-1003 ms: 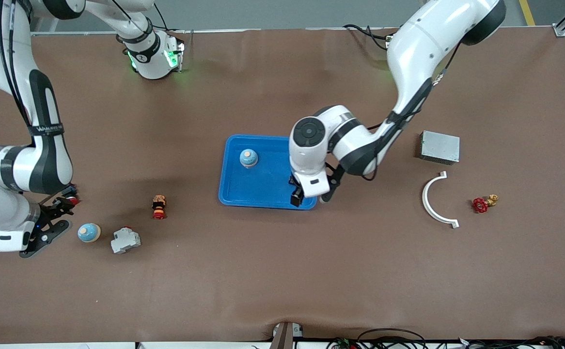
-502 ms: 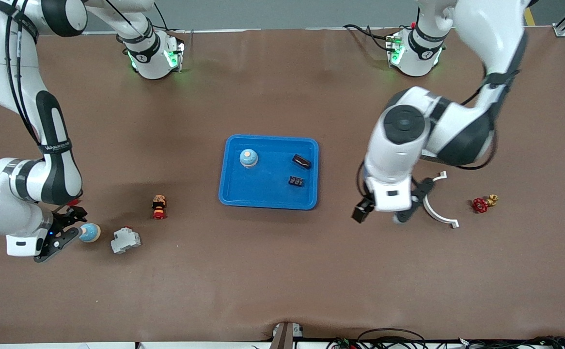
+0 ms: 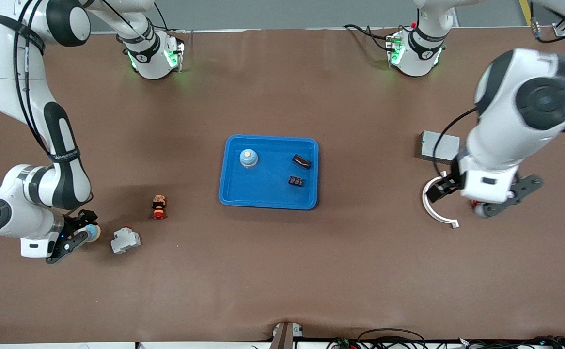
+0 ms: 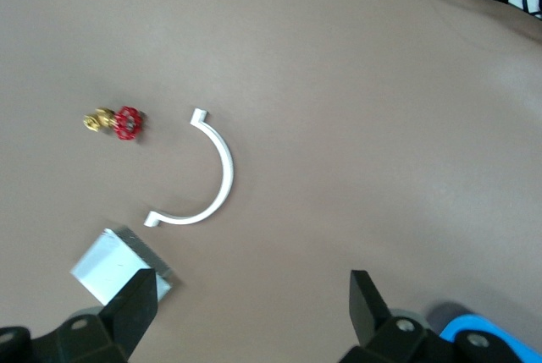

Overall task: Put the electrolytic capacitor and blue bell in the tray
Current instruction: 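Grasp the second blue bell with the right gripper while the left gripper withdraws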

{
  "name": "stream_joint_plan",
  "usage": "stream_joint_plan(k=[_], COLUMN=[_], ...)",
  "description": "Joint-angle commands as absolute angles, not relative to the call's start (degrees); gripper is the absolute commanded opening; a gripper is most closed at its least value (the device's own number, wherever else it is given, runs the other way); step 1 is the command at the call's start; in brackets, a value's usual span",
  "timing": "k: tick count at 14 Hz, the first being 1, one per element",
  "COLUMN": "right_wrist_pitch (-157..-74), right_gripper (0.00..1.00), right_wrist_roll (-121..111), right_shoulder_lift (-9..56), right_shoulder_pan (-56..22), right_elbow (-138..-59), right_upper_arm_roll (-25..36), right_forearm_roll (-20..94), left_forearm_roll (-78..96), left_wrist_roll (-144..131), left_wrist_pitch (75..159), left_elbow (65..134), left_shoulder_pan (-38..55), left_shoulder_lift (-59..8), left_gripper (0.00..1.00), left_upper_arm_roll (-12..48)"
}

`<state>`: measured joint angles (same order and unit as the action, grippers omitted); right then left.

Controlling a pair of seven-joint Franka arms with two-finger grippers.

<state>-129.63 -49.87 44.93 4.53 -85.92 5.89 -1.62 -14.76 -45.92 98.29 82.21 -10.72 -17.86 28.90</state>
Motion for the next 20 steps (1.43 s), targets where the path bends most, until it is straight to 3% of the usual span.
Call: stream_joint_plan(k=[1,10,12,14,15,17,20], right_wrist_pitch=[-130.69,-132.01,-131.92,-131.75,-131.49,-130.7,-118.26], right_gripper=[1.0,1.0,0.52,0.17,0.1,0.08,0.06], right_wrist_roll=[-50.8,-50.89,-50.89,-50.8,-50.8,-50.54,-48.88], right_shoulder_lift=[46.67,48.08,47.99,47.9,47.81,47.46,42.21], right_shoulder_pan=[5.8,6.86,6.68,6.33,6.24,6.24,4.41], right_elbow=[-84.29,-84.81,-84.81,-84.64,-84.64,-84.81,-84.29], right_upper_arm_roll=[4.75,4.75,4.83,4.83,4.83,4.75,4.66], right_forearm_roll=[-0.53,0.35,0.35,0.26,0.35,0.35,0.35], left_forearm_roll=[-12.66,-12.3,-12.22,-8.82,-5.74,-3.52,-3.34], left_wrist_roll=[-37.47,-21.81,-19.17,-16.62,-16.0,-11.71,-10.46], left_wrist_pitch=[96.69,88.86,87.98,85.27,85.17,83.86,83.41], left_elbow=[83.85,84.11,84.81,86.56,87.96,89.99,93.5], left_shoulder_pan=[-14.32,-16.97,-12.6,-8.71,-8.61,-4.08,1.92], left_shoulder_lift=[-13.28,-5.19,-3.53,-0.55,1.21,3.24,6.84], left_gripper=[1.0,1.0,1.0,1.0,1.0,1.0,1.0], left_upper_arm_roll=[29.18,28.31,22.97,17.16,15.83,9.96,3.89])
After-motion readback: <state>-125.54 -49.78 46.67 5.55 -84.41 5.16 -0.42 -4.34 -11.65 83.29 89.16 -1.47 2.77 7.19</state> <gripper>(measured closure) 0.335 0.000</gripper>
